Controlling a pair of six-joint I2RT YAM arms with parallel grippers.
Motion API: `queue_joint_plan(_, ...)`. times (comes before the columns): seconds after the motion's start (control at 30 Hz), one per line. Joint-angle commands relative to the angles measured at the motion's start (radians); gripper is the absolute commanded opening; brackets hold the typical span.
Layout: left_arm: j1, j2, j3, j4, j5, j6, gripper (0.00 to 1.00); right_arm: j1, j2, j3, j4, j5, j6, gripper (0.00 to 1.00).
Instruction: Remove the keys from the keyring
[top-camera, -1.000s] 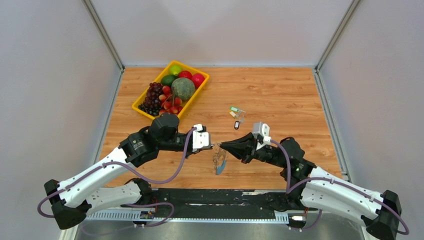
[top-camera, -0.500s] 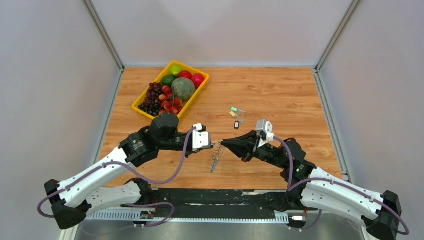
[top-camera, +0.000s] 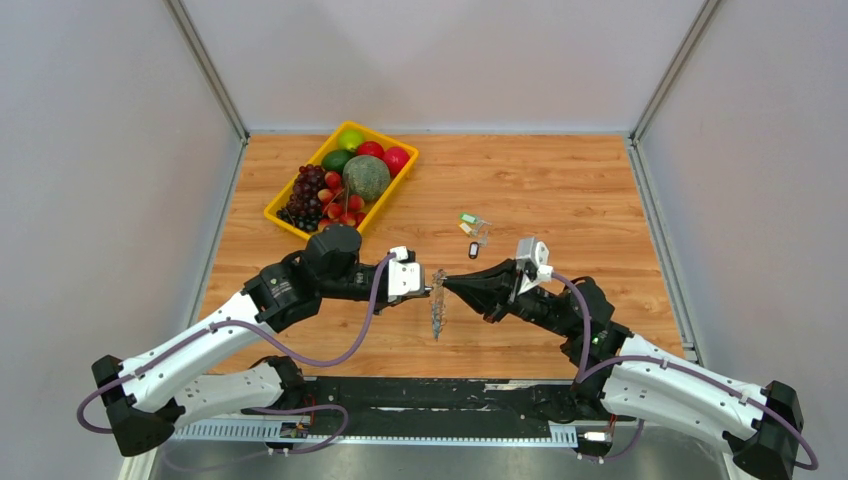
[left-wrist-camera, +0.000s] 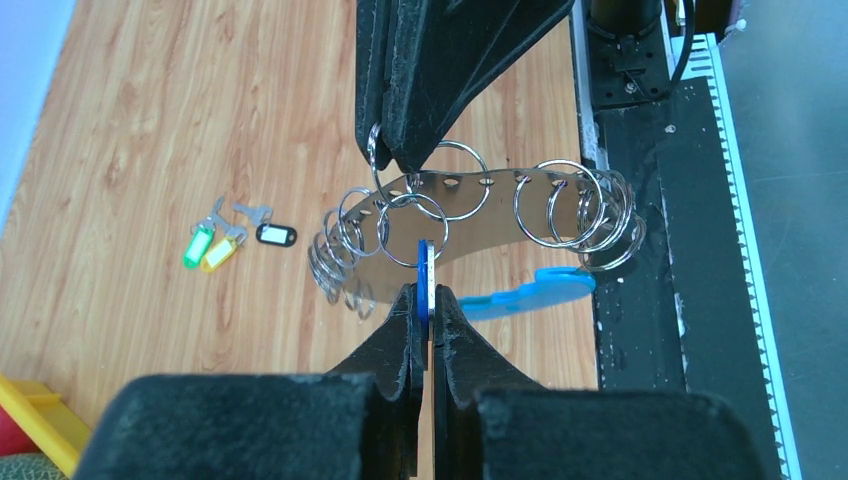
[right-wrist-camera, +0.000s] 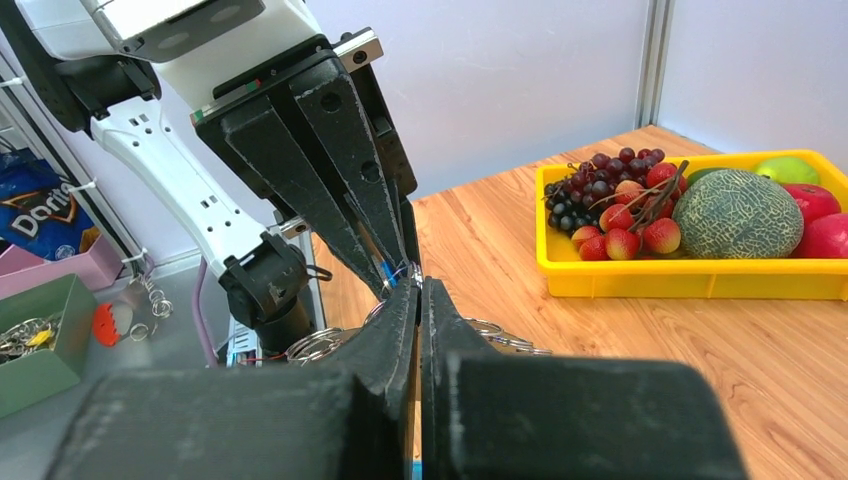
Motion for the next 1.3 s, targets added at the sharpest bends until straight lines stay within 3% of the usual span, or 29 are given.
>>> queue_joint_plan(0.0,-0.002,0.0,-0.008,-0.004,0.035,0.012,0.0,-0.001,-0.002,0.031,0.063,0.071,0.018,0.0)
queue_joint_plan(0.37,-0.001,-0.024,-0.001,-0.005,0.001,0.015,0.0,-0.002,0.023,0.069,-0.191,0.283,0.161,0.0)
queue_joint_plan(1.27,-0.002,-0.024,-0.002,-0.006,-0.017,0.015,0.0,-0.001,0.142,0.09,-0.24,-0.044,0.165,0.0)
